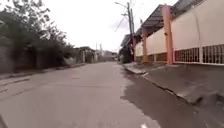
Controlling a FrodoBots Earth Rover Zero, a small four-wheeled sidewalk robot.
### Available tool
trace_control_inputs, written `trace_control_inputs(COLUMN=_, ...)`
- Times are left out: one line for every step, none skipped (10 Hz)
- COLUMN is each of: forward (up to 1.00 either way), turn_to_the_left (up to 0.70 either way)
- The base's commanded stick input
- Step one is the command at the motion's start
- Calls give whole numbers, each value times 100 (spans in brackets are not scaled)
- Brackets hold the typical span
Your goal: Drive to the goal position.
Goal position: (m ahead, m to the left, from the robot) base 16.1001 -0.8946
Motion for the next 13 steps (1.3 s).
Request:
trace_control_inputs(forward=100, turn_to_the_left=0)
trace_control_inputs(forward=100, turn_to_the_left=0)
trace_control_inputs(forward=100, turn_to_the_left=0)
trace_control_inputs(forward=100, turn_to_the_left=0)
trace_control_inputs(forward=100, turn_to_the_left=0)
trace_control_inputs(forward=100, turn_to_the_left=0)
trace_control_inputs(forward=100, turn_to_the_left=0)
trace_control_inputs(forward=100, turn_to_the_left=0)
trace_control_inputs(forward=100, turn_to_the_left=0)
trace_control_inputs(forward=100, turn_to_the_left=0)
trace_control_inputs(forward=100, turn_to_the_left=0)
trace_control_inputs(forward=100, turn_to_the_left=0)
trace_control_inputs(forward=100, turn_to_the_left=0)
